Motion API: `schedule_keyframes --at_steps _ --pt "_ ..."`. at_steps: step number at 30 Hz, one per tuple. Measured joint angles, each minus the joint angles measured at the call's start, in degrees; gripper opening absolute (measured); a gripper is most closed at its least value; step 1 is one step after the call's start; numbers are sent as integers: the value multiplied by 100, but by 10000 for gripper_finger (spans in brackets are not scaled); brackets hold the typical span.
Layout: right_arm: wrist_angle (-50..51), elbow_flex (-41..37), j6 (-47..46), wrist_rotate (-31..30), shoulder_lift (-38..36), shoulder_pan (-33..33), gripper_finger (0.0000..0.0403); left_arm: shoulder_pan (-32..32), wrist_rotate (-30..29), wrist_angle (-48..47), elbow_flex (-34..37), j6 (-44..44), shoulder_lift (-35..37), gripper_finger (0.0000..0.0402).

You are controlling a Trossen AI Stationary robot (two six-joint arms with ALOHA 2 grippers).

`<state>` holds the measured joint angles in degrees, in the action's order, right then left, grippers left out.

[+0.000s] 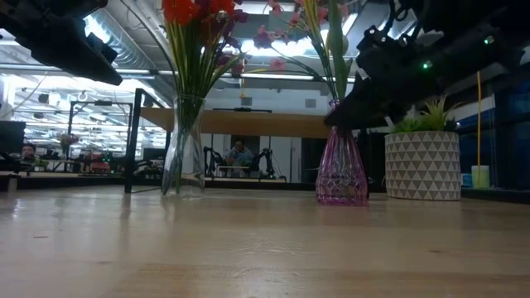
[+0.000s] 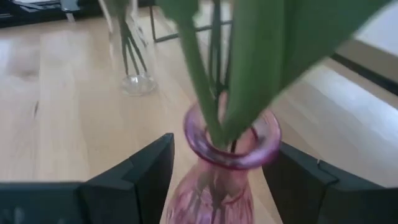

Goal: Pick and place flowers into a vace then onto a shelf
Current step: Put the pink vase on the shelf

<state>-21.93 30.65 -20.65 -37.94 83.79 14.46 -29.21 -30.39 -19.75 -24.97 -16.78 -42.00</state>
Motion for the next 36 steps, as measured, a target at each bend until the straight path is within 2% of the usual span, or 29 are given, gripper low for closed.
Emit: schedule_keyframes --at_steps 6,16,28,36 --pt "-105 0 161 1 -2 0 201 0 0 -2 0 -2 0 4" --pt "-118 2 142 -1 -11 1 98 0 0 -2 0 -2 0 5" --pt "-27 -4 42 31 -140 0 98 0 0 -22 0 -2 0 5" --pt "276 -7 337 211 -1100 0 98 0 0 -22 0 -1 0 5"
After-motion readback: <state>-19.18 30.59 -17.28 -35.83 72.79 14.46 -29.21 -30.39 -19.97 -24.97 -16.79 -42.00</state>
